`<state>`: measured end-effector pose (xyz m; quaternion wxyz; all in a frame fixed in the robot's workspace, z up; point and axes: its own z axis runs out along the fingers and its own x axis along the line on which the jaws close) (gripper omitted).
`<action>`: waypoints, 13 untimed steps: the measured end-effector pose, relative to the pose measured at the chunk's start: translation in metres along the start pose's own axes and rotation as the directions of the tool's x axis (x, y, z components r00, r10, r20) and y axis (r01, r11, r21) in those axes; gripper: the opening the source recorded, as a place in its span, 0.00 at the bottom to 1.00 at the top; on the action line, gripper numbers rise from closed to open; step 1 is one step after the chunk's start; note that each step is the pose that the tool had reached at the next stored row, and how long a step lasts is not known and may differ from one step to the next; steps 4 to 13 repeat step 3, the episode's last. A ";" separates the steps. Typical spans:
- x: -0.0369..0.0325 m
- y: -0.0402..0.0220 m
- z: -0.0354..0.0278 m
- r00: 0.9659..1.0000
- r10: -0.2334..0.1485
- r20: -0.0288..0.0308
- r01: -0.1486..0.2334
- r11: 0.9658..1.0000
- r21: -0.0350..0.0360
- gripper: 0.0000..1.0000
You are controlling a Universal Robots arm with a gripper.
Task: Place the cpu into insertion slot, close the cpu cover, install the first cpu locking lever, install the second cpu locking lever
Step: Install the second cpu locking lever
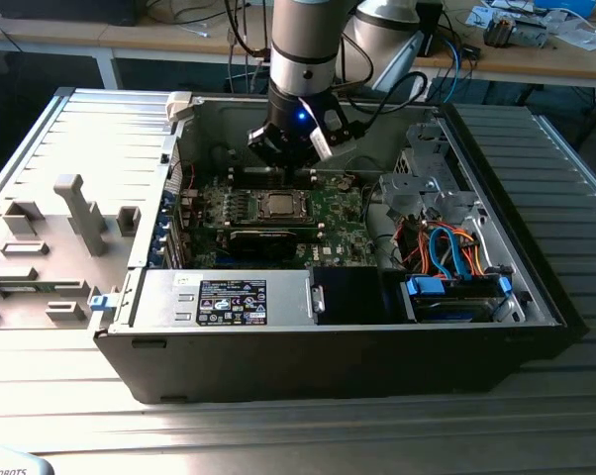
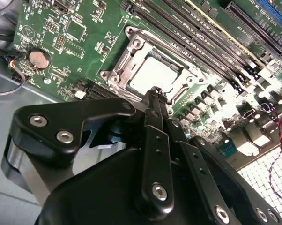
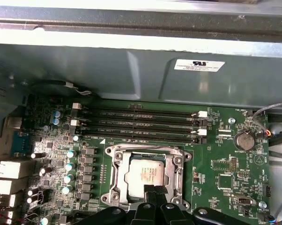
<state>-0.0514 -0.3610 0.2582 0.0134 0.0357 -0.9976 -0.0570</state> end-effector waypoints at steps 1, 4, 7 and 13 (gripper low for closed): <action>0.0000 0.0000 -0.0001 1.000 0.000 0.000 0.000 1.000 0.000 0.11; 0.0000 0.0000 -0.0001 1.000 0.000 0.000 0.000 1.000 0.000 0.11; 0.0000 0.0000 -0.0001 1.000 0.000 0.000 0.000 1.000 0.000 0.11; 0.0000 0.0000 -0.0001 1.000 0.000 0.000 0.000 1.000 0.000 0.11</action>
